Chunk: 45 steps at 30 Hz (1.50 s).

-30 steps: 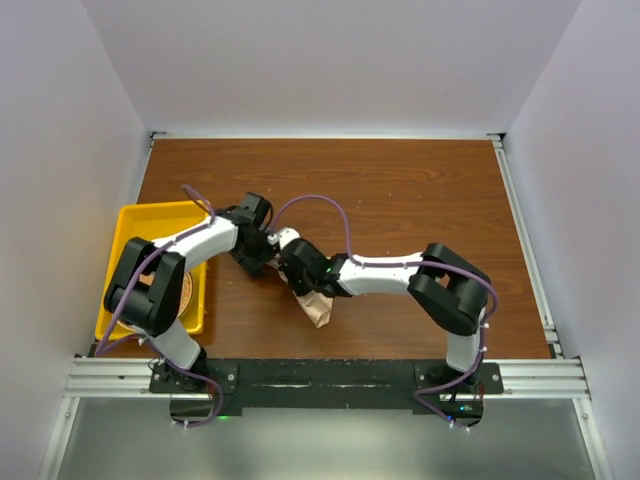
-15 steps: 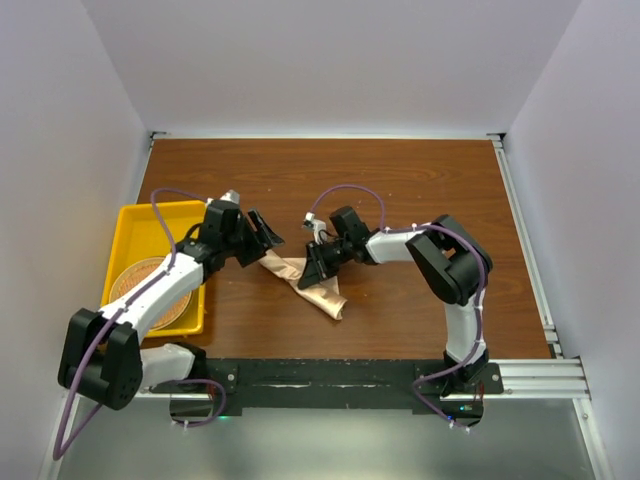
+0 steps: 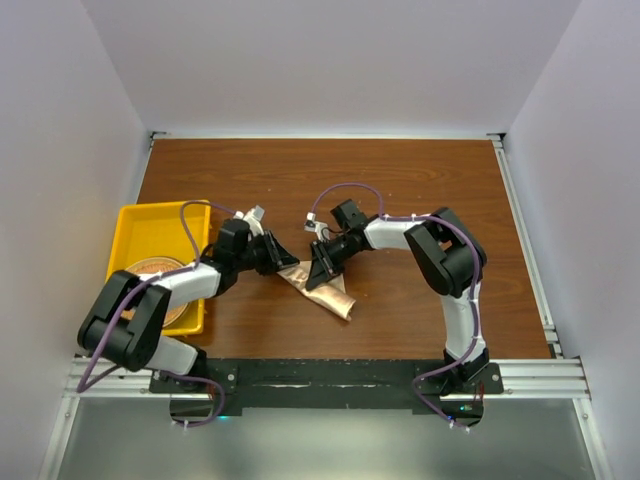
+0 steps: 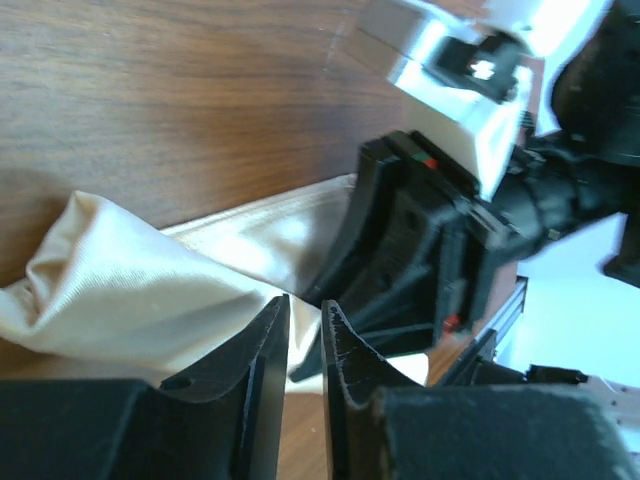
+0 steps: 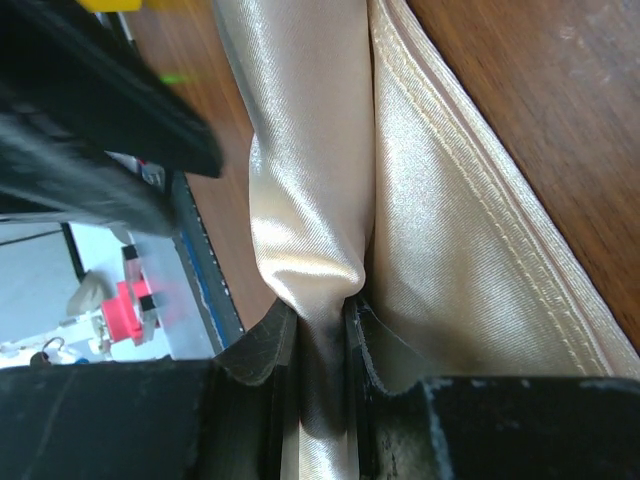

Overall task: Fold the napkin, place the utensils inside, and roll it up
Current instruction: Roll the napkin with the utensil

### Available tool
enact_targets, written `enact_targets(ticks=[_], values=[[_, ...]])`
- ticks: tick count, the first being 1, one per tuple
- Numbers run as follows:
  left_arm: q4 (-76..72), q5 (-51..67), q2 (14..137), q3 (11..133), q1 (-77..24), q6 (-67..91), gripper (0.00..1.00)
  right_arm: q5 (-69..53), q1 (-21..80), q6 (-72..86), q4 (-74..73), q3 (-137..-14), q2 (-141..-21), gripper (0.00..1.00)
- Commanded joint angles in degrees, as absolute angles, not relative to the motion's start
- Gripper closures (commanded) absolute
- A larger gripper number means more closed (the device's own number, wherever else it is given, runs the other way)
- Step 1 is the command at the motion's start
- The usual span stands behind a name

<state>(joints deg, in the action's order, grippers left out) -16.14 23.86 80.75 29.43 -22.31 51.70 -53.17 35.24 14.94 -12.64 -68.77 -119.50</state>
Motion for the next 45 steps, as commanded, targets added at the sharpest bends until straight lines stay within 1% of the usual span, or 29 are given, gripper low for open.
enact_targets(ticks=[1,5,10,11,14,15,19,22,26,27,29,33,34,36,37,38,40,41,43,44,45], values=[[-22.6,23.8,84.8,29.8,-21.9,48.7,0.77,-45.0,34.9,11.4,-21.1,-70.4,-120.3,0.86],[-22.2,23.6,87.8,30.2,-21.2,46.3,0.78,-42.7,34.9,10.7,-22.5,-70.6,-119.6,0.83],[-20.7,23.9,91.1,30.8,-20.9,44.3,0.8,-40.7,34.8,10.0,-25.5,-71.0,-117.2,0.71],[-20.7,24.1,91.5,30.9,-20.8,44.0,0.8,-39.8,34.9,10.0,-26.0,-71.5,-116.1,0.67],[-19.5,24.3,92.0,31.6,-20.8,43.6,0.81,-38.6,35.0,9.9,-28.6,-72.1,-113.8,0.61],[-19.2,24.3,91.8,31.7,-20.8,43.7,0.81,-37.5,35.1,9.7,-30.2,-72.3,-113.3,0.58],[-17.6,24.5,92.1,33.0,-20.8,42.9,0.81,-33.8,35.0,8.7,-33.1,-72.5,-108.9,0.51],[-16.6,24.8,92.5,34.0,-20.8,42.3,0.81,-30.2,35.1,8.4,-34.1,-70.6,-106.0,0.5],[-15.2,24.8,92.6,35.2,-20.8,41.7,0.82,-26.1,35.0,8.2,-32.1,-64.9,-102.6,0.51],[-15.0,24.9,92.6,35.3,-20.8,41.7,0.82,-25.6,35.1,8.2,-30.9,-64.1,-102.2,0.52],[-14.7,25.0,92.8,35.6,-20.8,41.5,0.82,-25.0,35.1,8.5,-30.2,-62.1,-102.7,0.58],[-13.7,25.6,93.1,36.4,-20.8,41.2,0.82,-20.8,35.4,9.4,-28.6,-59.1,-101.9,0.62],[-13.4,25.8,93.1,36.6,-20.8,41.1,0.82,-17.9,35.6,9.2,-28.9,-59.1,-100.9,0.63],[-12.4,25.8,93.2,37.2,-20.8,41.0,0.82,-15.0,36.6,8.8,-30.3,-59.8,-99.2,0.62],[-12.0,26.1,93.7,37.4,-20.8,41.0,0.82,-13.8,37.1,8.0,-30.8,-60.9,-97.6,0.61],[-11.7,26.4,94.0,37.7,-20.8,40.9,0.82,-10.5,37.7,7.5,-32.2,-61.6,-97.0,0.56],[-10.5,26.9,95.1,38.4,-20.8,40.9,0.82,-7.2,40.7,6.2,-33.5,-64.3,-95.5,0.5],[-10.2,26.9,95.1,38.6,-20.8,41.0,0.82,-4.9,41.8,5.7,-33.8,-65.1,-95.0,0.43],[-9.6,26.8,95.0,38.7,-20.8,41.0,0.82,-2.6,46.3,4.9,-33.1,-66.9,-94.2,0.35],[-9.3,26.8,94.9,38.8,-20.8,41.0,0.82,-2.2,47.5,4.9,-31.9,-67.2,-94.0,0.29],[-9.1,26.9,94.9,38.8,-20.8,41.0,0.82,-2.0,49.5,4.9,-31.2,-67.7,-94.1,0.27]])
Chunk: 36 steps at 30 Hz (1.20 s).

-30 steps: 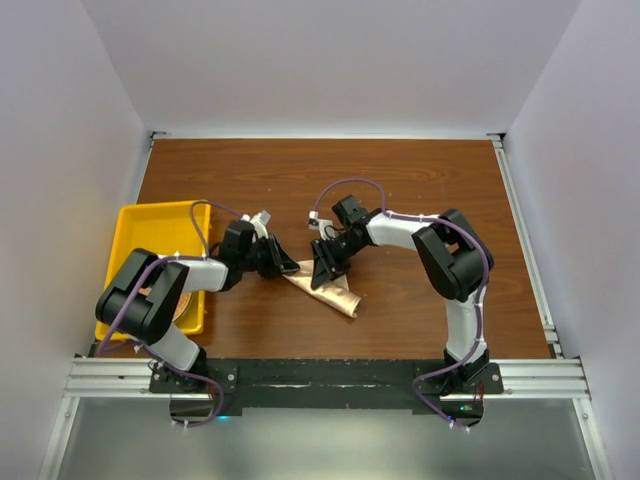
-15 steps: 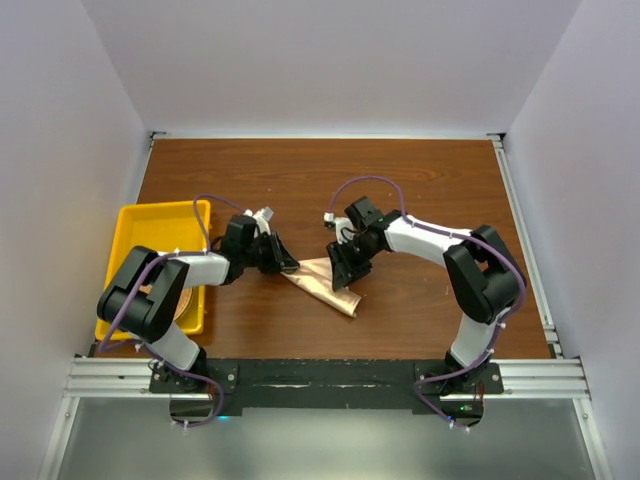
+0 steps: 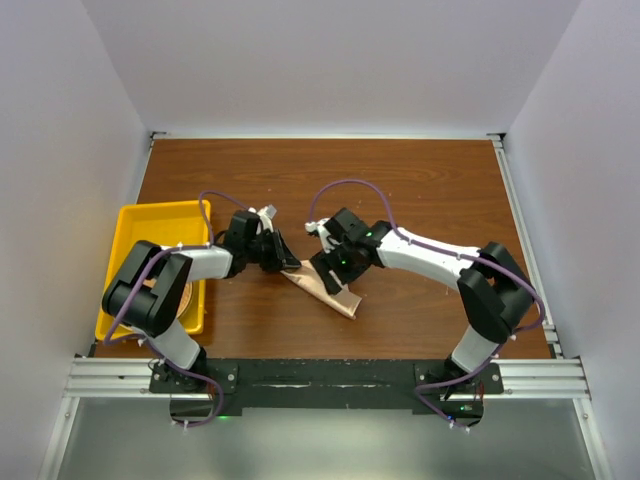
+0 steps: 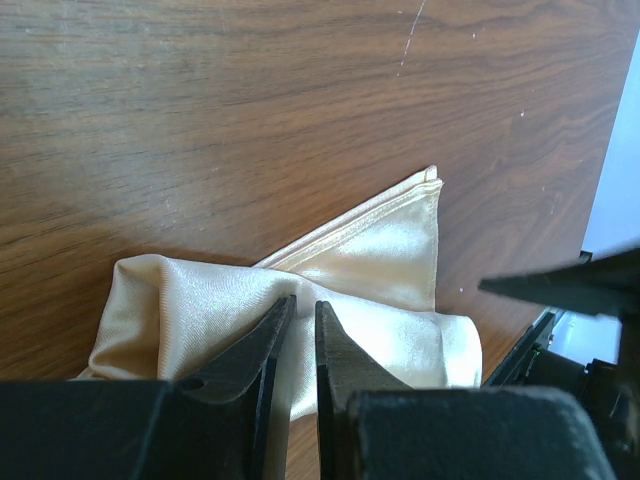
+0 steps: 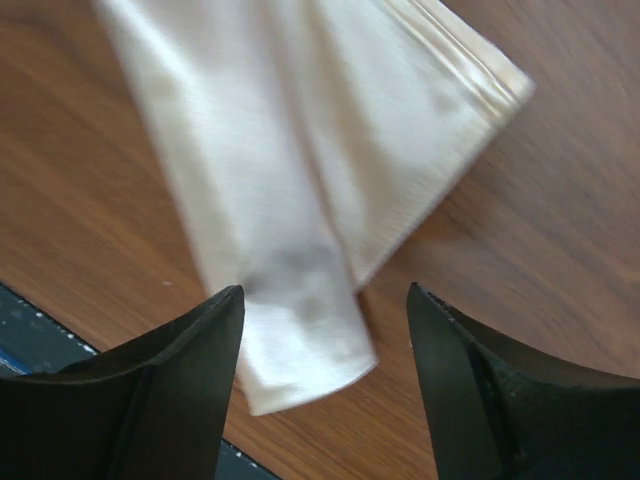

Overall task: Fold the napkin, place the utensils inside, and roll it up
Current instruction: Roll the napkin with the utensil

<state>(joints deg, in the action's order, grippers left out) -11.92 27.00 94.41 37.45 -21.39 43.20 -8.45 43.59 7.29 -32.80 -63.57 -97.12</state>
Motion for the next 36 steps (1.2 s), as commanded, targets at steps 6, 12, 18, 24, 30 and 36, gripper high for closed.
enact_targets(ticks=[6,12,18,24,30,36], values=[[-6.6,27.2,95.1,39.6,-20.7,40.8,0.82,3.3,56.6,3.5,-28.0,-72.2,-100.6,0.19],[-5.4,28.2,96.0,39.9,-20.5,41.1,0.82,12.8,61.3,1.2,-25.1,-73.7,-106.0,0.2],[-4.7,29.0,96.8,40.3,-20.0,41.0,0.82,18.5,62.8,0.4,-21.0,-71.2,-107.0,0.27],[-4.2,29.8,97.6,41.0,-19.4,40.8,0.82,22.1,62.8,0.4,-18.3,-69.0,-109.1,0.33],[-4.0,31.1,98.3,41.5,-18.5,40.3,0.83,23.7,62.6,0.3,-17.9,-67.8,-112.4,0.4],[-2.6,32.2,97.9,42.5,-17.8,38.8,0.81,22.7,62.3,1.1,-17.1,-66.6,-113.9,0.62]])
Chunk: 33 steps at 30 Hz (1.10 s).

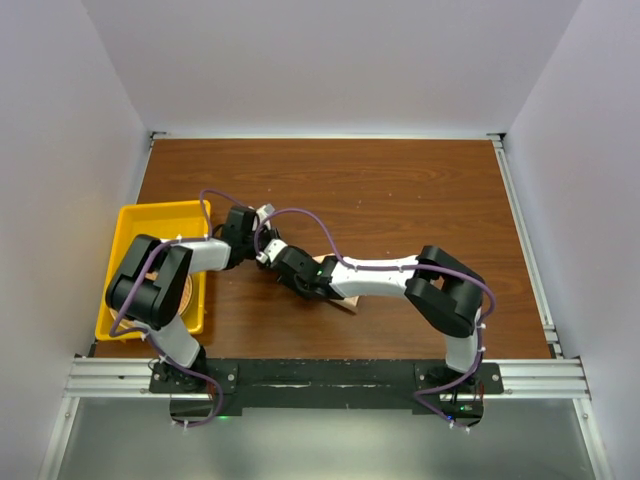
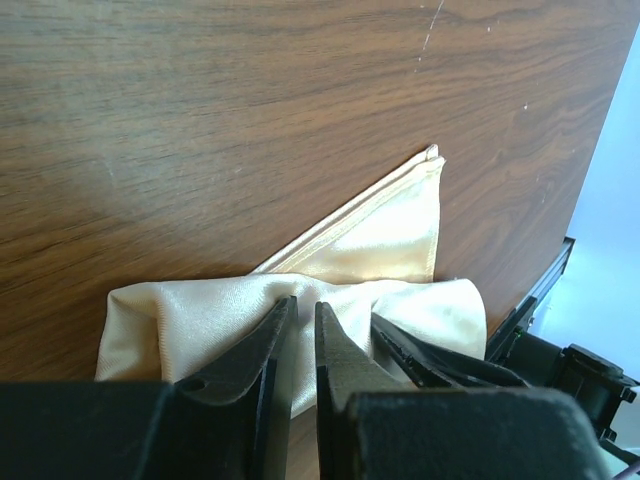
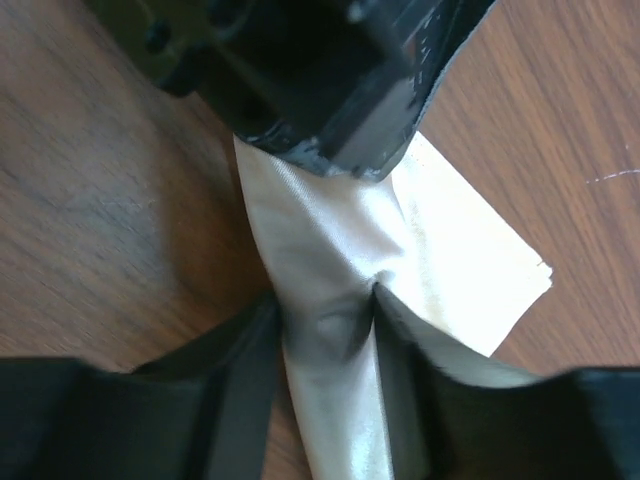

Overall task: Fold the napkin, place the utensils inside, and roll it up
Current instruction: Roll the napkin with the utensil

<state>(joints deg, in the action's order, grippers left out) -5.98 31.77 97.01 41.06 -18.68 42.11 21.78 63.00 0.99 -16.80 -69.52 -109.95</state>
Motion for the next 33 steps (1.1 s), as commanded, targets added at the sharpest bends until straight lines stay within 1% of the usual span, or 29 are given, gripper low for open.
enact_targets(ticks=[1,3,4,5,7,8,10,11,13,14,16,17,20,24,25,28,29,33], values=[[-2.1,32.3,97.6,42.9,-17.7,38.6,0.81,22.0,62.1,1.2,-17.1,-66.6,-113.9,0.69],[-1.1,32.8,96.7,43.7,-17.1,38.1,0.77,20.6,61.7,1.8,-17.1,-66.5,-113.7,0.74],[-0.3,32.9,96.2,44.6,-17.1,37.8,0.75,18.4,61.2,2.0,-17.3,-66.6,-113.6,0.81],[-0.1,32.8,94.7,45.0,-16.7,38.0,0.68,16.9,60.9,2.5,-17.5,-67.1,-113.5,0.84],[-0.1,32.5,92.6,46.2,-16.3,38.5,0.6,12.3,60.0,3.3,-18.0,-67.7,-112.7,0.92],[2.2,31.6,90.5,46.7,-15.7,38.7,0.55,10.5,59.7,3.9,-18.4,-68.5,-112.5,0.94],[3.3,30.2,88.3,47.8,-14.9,39.0,0.51,6.7,58.0,4.5,-19.4,-69.3,-111.9,0.96],[3.6,29.1,86.2,48.1,-13.9,39.2,0.49,2.0,57.1,5.5,-19.5,-69.8,-111.5,0.97],[4.2,27.7,84.0,48.3,-12.8,39.8,0.48,-5.8,53.4,6.4,-18.3,-69.5,-110.4,0.98],[4.3,26.6,82.0,48.1,-11.7,40.1,0.47,-13.0,52.1,8.0,-17.7,-69.1,-110.2,0.98],[4.7,25.2,79.5,47.6,-10.7,40.3,0.47,-20.6,48.3,10.1,-16.5,-69.2,-110.8,0.98],[4.8,24.9,78.8,47.2,-10.1,40.3,0.47,-27.3,47.1,10.7,-16.3,-69.4,-111.3,0.98],[4.7,23.8,76.6,46.1,-9.8,40.3,0.47,-37.4,43.5,14.1,-13.9,-69.3,-112.6,0.98],[1.2,26.5,76.2,44.1,-9.8,41.6,0.47,-46.4,39.0,18.1,-13.9,-70.8,-116.2,0.98],[-1.0,29.6,77.1,43.7,-9.9,42.1,0.51,-48.2,38.2,19.6,-13.6,-71.3,-117.1,0.98],[-7.4,34.2,78.9,41.8,-11.0,45.1,0.54,-54.9,35.2,23.8,-12.0,-71.9,-120.8,0.97],[-9.6,34.7,79.4,41.4,-11.4,45.7,0.55,-56.5,34.4,24.9,-11.7,-72.2,-123.5,0.97],[-14.4,35.5,82.9,41.1,-15.2,48.7,0.62,-60.6,29.6,29.6,-10.5,-73.8,-127.0,0.95]])
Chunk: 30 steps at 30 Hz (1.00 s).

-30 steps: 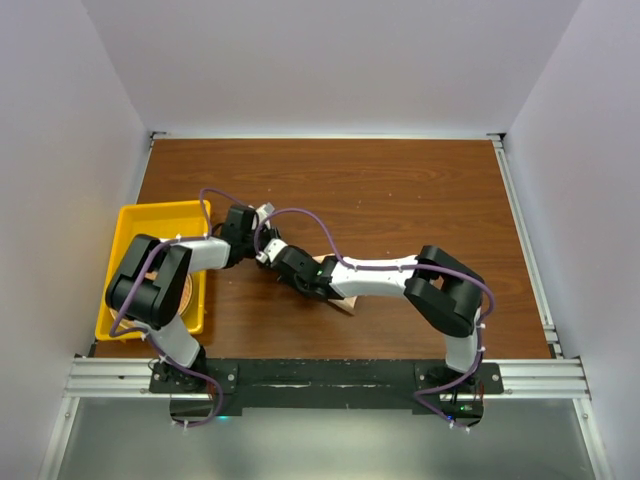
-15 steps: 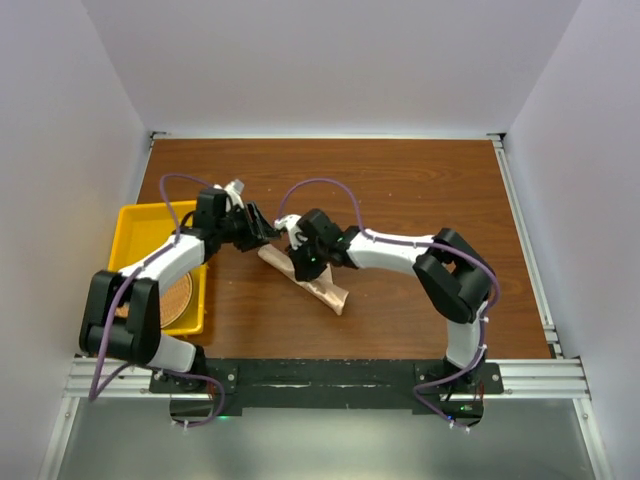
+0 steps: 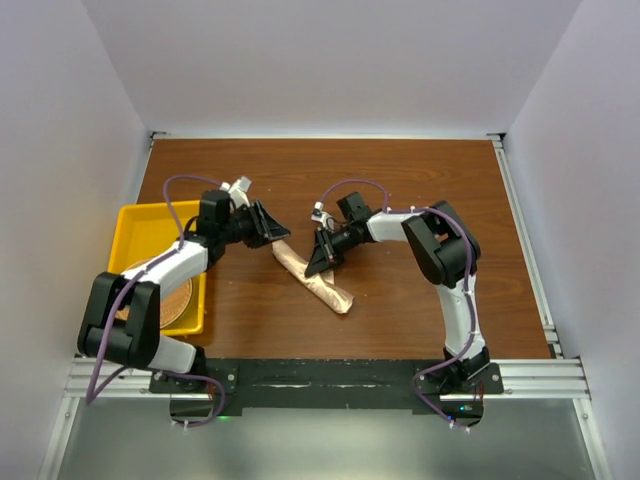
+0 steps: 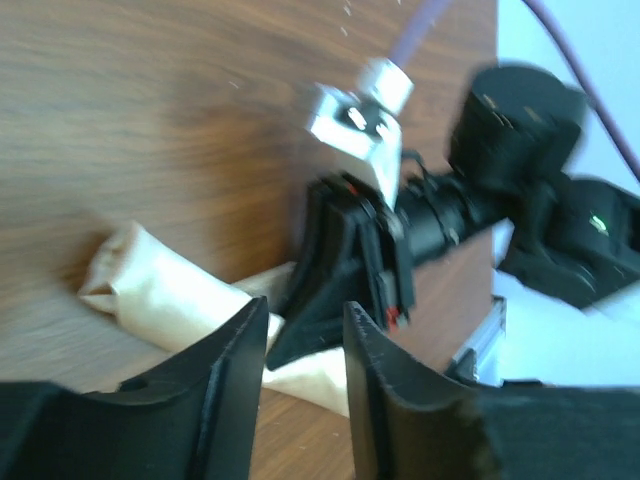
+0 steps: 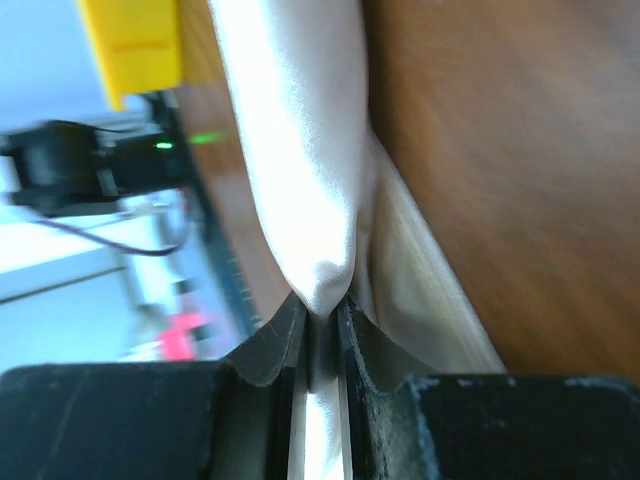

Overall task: Fold the napkin, place the utensils inside, and roll it up
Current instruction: Roll the napkin with the utensil

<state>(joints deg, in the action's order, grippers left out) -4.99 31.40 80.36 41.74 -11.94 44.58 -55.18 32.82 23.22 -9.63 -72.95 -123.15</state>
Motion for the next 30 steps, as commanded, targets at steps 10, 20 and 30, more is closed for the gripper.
enact_targets(ticks=[10,20,30], values=[[-29.8,35.9,94.9,39.0,-18.2,54.8,0.72,-57.7,28.2,22.0,-21.7,-78.9,-129.8,0.88],[-26.4,34.3,101.4,38.4,-18.2,48.6,0.76,-49.8,28.2,15.9,-30.0,-81.9,-126.9,0.69],[-24.0,33.7,102.4,38.8,-18.1,46.2,0.76,-37.4,29.2,9.1,-39.7,-81.5,-114.6,0.35]])
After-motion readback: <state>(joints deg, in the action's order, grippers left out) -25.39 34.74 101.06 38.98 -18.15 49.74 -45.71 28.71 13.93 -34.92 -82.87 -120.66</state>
